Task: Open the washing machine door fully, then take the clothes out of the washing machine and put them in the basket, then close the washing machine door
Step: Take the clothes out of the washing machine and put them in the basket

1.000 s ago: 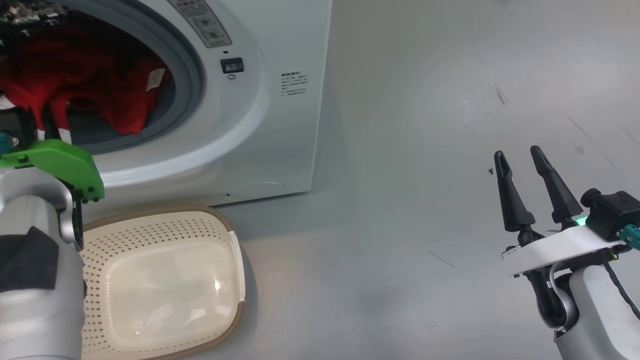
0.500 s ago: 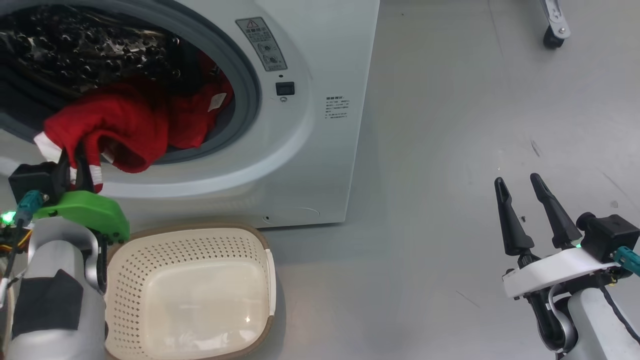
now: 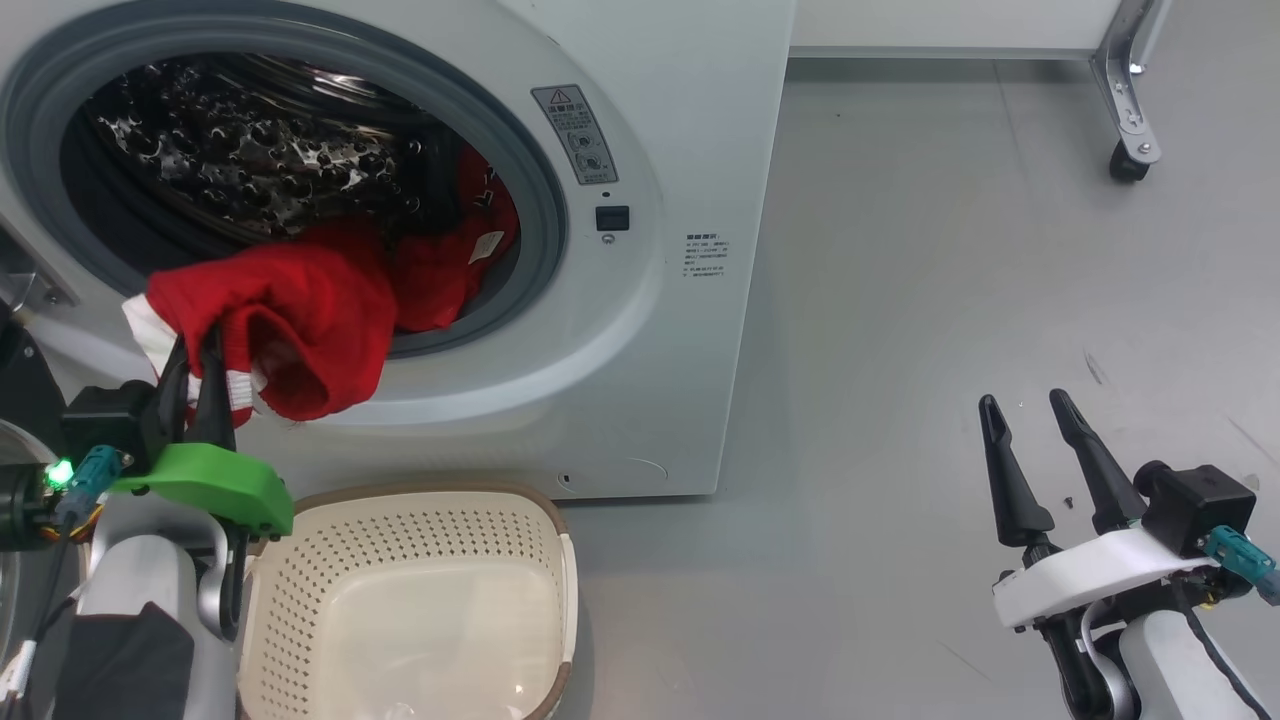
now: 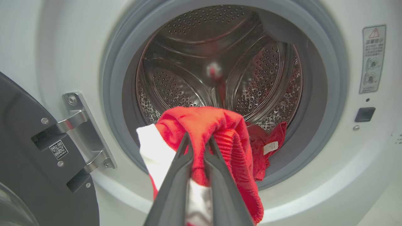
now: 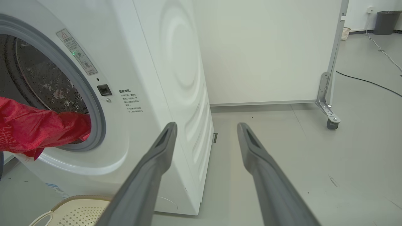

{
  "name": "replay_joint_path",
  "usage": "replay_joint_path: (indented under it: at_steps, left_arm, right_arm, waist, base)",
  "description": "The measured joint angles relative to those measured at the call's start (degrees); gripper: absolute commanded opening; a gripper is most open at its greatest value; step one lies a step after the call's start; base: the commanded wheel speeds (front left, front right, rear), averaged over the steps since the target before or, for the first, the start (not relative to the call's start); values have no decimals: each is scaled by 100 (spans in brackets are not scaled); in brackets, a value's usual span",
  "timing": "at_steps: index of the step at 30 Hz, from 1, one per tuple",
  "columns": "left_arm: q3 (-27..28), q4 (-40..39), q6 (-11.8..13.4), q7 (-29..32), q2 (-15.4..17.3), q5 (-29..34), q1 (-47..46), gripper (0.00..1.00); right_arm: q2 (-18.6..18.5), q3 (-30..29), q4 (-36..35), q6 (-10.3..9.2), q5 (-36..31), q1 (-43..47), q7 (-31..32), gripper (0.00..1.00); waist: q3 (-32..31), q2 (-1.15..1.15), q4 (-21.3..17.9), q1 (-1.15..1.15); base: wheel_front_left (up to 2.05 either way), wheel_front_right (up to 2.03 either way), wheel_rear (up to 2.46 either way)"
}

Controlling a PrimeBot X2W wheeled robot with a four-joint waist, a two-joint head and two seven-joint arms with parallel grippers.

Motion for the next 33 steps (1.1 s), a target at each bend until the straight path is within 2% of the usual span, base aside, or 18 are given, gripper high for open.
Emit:
replay_joint_path:
  at_steps: [11,26,33]
  left_arm:
    - [-58,-1684,-69,-9,-98,-40,293,0]
    - [-112,-2523,-120,-18,-156,-75,877,0]
    - [-313,-2007,-165,-16,-188,-183,1354,0]
  right_arm:
    - [57,-1,-26,0,-2,47,0,100]
    - [69,-56,-83,0,-9,47,0,100]
    - [68,-73,-103,0,-15,46,0,100]
  waist:
    - [-97,0,42,0]
    - [13,0,44,0]
    - [88,0,43,0]
  base:
    - [0,0,0]
    - [0,0,0]
    - [0,0,0]
